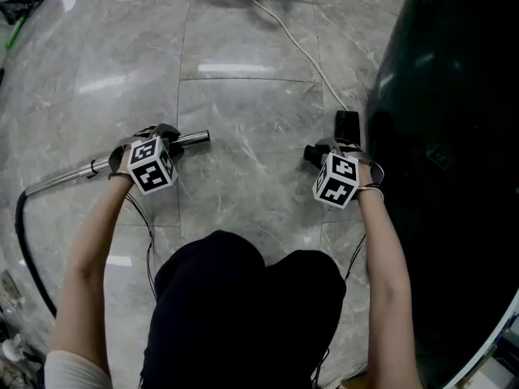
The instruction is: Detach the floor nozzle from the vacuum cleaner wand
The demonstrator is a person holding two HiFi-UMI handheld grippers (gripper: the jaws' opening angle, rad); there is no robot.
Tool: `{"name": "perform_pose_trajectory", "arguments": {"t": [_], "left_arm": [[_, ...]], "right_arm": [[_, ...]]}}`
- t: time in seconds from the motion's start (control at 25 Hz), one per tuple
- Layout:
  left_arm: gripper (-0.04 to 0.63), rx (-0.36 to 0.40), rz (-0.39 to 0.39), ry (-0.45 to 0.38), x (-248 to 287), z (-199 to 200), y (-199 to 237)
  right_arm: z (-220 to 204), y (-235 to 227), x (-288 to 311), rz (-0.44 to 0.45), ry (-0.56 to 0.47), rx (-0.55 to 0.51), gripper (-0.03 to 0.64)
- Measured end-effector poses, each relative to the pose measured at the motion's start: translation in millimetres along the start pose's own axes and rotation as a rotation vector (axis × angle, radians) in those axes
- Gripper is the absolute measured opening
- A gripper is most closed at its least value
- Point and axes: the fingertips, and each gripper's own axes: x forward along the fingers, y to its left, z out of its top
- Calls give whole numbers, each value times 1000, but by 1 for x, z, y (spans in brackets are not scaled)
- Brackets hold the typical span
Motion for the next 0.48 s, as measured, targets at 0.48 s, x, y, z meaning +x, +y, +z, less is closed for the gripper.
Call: {"name": "perform_pose_trajectory", "arguments": {"t": [0.48], "left_arm": [[156, -231, -123, -354, -21, 80, -14]], "right_arm": [[30, 5, -17, -29, -162, 240, 196]]}}
